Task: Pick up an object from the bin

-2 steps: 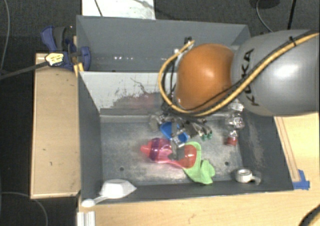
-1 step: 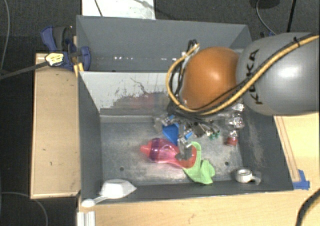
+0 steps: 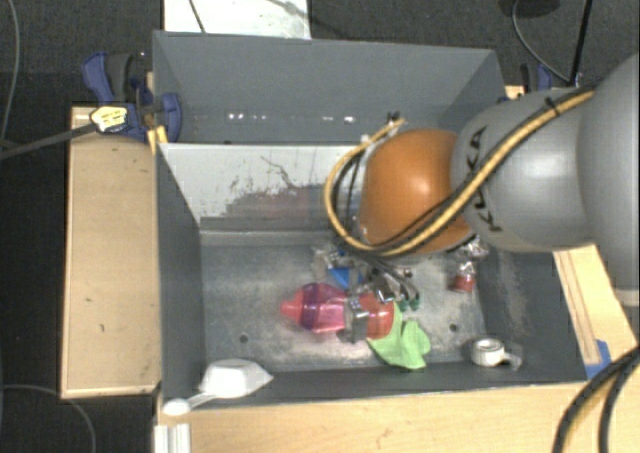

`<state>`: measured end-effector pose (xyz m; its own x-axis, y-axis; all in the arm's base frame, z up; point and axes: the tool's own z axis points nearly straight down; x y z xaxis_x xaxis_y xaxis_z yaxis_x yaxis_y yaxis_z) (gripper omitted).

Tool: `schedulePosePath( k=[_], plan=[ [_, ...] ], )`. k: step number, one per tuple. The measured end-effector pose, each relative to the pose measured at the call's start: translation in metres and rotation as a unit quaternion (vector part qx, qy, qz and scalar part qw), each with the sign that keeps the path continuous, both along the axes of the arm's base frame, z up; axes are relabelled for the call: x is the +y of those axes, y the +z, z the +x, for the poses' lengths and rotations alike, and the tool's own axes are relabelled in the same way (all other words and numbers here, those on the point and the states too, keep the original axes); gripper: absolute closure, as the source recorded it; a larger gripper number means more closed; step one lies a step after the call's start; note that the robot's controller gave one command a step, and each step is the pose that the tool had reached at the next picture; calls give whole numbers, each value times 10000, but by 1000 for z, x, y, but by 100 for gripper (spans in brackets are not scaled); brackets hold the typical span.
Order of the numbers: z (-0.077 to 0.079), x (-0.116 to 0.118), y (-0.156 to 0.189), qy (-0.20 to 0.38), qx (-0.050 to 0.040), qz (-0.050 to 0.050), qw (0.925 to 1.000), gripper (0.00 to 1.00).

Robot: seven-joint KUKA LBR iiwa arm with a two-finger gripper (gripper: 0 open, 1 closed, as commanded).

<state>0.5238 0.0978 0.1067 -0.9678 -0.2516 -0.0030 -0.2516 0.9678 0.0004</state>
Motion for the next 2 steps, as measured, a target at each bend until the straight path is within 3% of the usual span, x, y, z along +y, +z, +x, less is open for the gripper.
schedulePosePath(
  k=[1,2],
  plan=[
    [-24,-5,-37,1393,9,0,9902,100],
    [-24,-5,-37,1391,9,-1,9903,100]
  ],
)
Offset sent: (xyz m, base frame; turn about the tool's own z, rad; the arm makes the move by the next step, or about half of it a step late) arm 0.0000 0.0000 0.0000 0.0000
